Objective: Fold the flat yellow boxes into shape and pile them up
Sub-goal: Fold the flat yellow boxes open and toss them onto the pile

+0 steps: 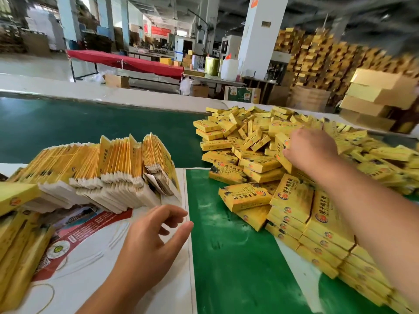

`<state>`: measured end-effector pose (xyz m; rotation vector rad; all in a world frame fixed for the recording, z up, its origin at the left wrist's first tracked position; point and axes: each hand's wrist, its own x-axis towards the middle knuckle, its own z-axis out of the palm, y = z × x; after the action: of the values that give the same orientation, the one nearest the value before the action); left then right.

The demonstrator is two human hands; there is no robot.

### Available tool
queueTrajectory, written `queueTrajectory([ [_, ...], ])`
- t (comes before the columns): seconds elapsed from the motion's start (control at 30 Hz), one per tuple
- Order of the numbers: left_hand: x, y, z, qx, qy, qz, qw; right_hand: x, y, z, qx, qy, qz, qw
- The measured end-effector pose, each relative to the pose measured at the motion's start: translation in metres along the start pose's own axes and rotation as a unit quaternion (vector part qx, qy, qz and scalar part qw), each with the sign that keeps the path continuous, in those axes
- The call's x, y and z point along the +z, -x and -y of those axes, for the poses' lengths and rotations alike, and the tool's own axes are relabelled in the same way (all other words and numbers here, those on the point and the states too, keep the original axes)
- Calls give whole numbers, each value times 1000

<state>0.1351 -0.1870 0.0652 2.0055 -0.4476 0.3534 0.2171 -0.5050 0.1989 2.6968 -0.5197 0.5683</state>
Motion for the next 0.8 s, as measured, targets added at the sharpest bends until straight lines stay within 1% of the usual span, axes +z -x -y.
queueTrajectory([
  [0.13, 2, 0, 3, 9, -21, 11, 1000, 11, -2, 12, 5, 79, 35, 996],
  [0.23, 2, 0, 3, 13, -17, 17, 1000, 10, 0, 20, -3, 96, 65, 993],
  [0.37, 3, 1, 4, 14, -10, 12, 1000, -2, -3, 33, -11, 13, 32, 999],
  [0.47, 3, 0, 4, 8, -9, 0, 1000, -14, -2, 50, -51, -36, -15, 998],
  [0.53, 2, -1, 4, -1, -3, -14, 1000, -20, 2, 68, -85, -74, -24, 993],
  [0.6, 2, -2, 4, -13, 0, -31, 999, -25, 11, 93, -146, -111, -2, 983],
  [0.67, 0, -2, 4, -21, 0, -57, 998, -24, 25, 120, -208, -168, 45, 963],
  [0.73, -2, -4, 4, -19, -8, -84, 996, -20, 41, 146, -240, -225, 113, 937],
  [0.8, -4, -5, 5, -18, -14, -99, 995, -12, 55, 167, -251, -249, 170, 920],
])
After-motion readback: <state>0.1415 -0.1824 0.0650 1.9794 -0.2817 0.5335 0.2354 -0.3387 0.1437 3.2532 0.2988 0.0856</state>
